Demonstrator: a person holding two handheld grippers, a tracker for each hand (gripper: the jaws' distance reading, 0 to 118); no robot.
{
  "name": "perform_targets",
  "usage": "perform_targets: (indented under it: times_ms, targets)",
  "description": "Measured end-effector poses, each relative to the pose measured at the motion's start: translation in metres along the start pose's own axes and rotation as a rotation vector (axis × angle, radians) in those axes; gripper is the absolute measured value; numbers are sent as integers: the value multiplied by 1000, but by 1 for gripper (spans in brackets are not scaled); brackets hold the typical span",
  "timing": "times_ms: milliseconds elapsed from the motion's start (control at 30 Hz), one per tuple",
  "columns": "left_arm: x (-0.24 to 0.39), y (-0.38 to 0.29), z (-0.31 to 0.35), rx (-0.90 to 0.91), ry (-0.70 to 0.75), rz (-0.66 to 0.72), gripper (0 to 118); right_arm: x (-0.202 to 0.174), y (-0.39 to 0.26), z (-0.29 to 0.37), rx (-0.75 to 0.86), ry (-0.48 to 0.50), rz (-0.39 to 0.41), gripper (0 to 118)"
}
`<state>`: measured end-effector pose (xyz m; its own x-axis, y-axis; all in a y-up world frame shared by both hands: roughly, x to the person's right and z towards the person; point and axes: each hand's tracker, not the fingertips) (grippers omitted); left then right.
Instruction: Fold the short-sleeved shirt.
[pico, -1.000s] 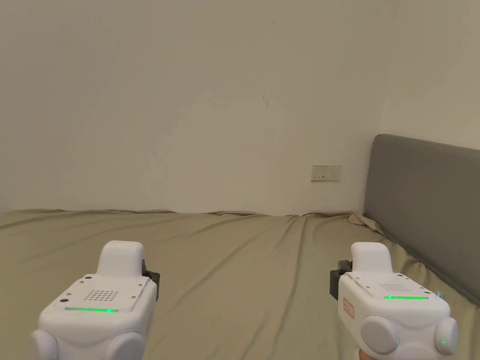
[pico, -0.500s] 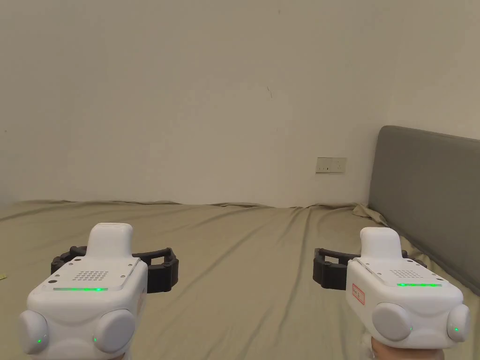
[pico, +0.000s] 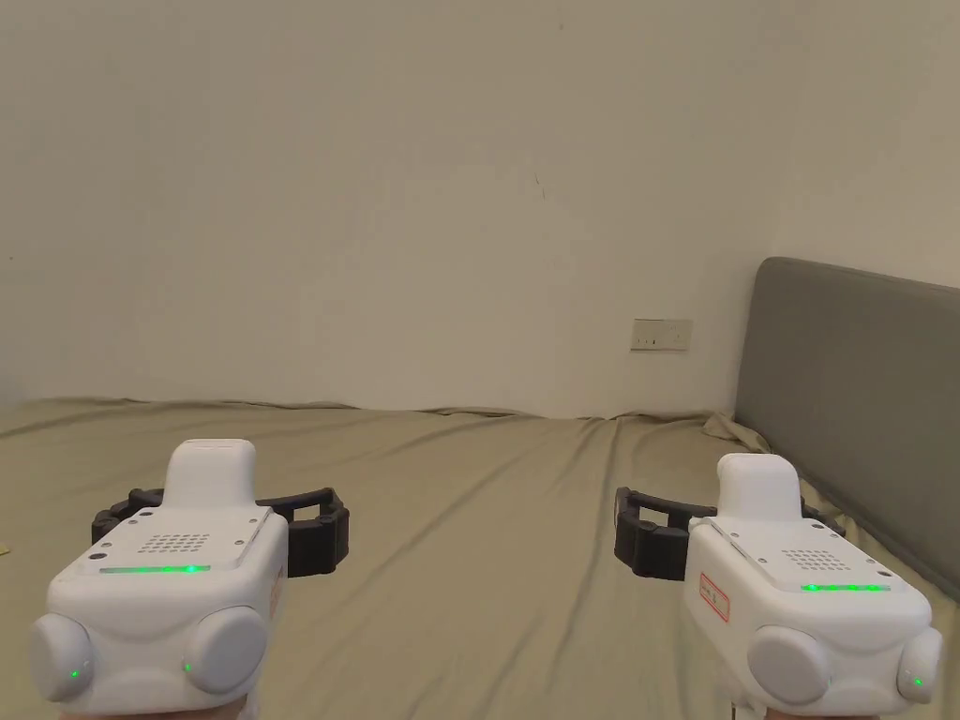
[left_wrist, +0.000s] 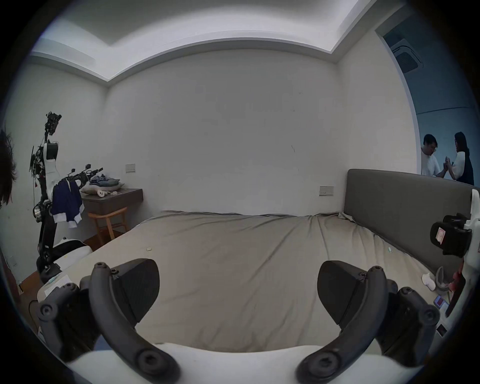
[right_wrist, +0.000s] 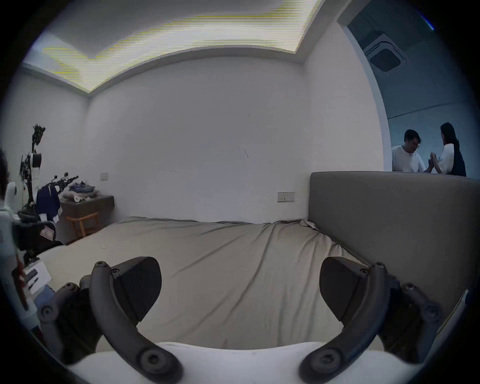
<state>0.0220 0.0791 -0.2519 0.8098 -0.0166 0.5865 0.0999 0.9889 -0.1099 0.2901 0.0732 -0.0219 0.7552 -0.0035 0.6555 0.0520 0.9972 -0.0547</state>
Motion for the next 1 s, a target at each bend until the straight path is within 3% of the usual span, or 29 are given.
perform_targets:
  times_ms: [600, 733, 867, 1000]
  targets:
    - [0, -1, 3, 8, -2, -20, 118, 2, -5, 2, -3, -23, 22, 118]
    - [0, 0, 3, 8, -4, -17, 118, 4, -4, 4, -2, 2, -15, 118]
    - [0, 0, 4, 7, 1, -23, 118, 4, -4, 3, -9, -22, -19, 118]
    - [0, -1, 4, -3, -1, -20, 118, 2, -7, 1, -26, -79, 30, 118]
